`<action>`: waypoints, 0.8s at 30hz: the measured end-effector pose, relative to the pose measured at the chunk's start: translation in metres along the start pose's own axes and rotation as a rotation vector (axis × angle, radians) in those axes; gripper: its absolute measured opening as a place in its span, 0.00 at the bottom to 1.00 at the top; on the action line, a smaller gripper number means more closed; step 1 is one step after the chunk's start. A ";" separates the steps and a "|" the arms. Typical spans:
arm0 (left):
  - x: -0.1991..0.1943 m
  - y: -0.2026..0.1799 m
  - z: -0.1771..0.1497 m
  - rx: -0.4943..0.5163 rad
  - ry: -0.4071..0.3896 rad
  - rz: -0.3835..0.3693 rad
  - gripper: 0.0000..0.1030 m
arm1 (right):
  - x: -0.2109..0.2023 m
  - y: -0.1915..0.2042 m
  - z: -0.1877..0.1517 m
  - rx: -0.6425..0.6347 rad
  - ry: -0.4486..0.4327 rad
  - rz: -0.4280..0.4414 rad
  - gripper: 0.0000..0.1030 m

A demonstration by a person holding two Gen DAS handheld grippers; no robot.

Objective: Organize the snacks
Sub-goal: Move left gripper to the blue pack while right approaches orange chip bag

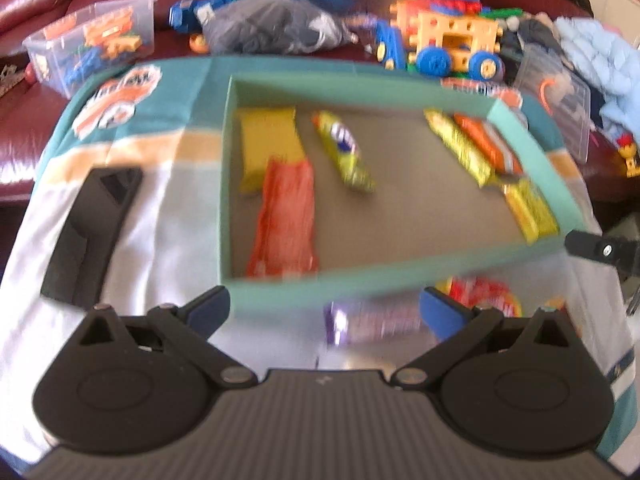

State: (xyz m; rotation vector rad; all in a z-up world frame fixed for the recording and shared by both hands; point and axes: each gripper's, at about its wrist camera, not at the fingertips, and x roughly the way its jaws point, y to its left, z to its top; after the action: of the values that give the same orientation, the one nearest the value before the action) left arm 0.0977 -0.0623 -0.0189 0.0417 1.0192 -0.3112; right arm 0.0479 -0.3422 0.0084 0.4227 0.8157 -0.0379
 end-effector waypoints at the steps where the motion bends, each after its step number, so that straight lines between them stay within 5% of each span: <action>1: 0.000 0.001 -0.008 0.001 0.014 0.000 1.00 | -0.003 -0.001 -0.005 0.001 0.005 -0.004 1.00; 9: -0.010 0.017 -0.055 0.013 0.078 0.013 1.00 | -0.018 -0.012 -0.044 0.023 0.034 -0.054 0.99; 18: -0.013 0.015 -0.096 0.118 0.177 -0.017 1.00 | -0.006 0.002 -0.066 -0.091 0.065 -0.124 0.74; 21: -0.009 0.009 -0.101 0.145 0.189 -0.030 1.00 | -0.003 0.012 -0.068 -0.120 0.083 -0.112 0.73; 24: -0.005 0.000 -0.105 0.178 0.183 -0.038 0.87 | -0.008 0.021 -0.067 -0.118 0.065 -0.090 0.73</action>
State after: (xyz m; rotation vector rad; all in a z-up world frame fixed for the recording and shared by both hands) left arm 0.0083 -0.0430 -0.0701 0.2153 1.1718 -0.4388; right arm -0.0008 -0.2988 -0.0192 0.2767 0.8956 -0.0592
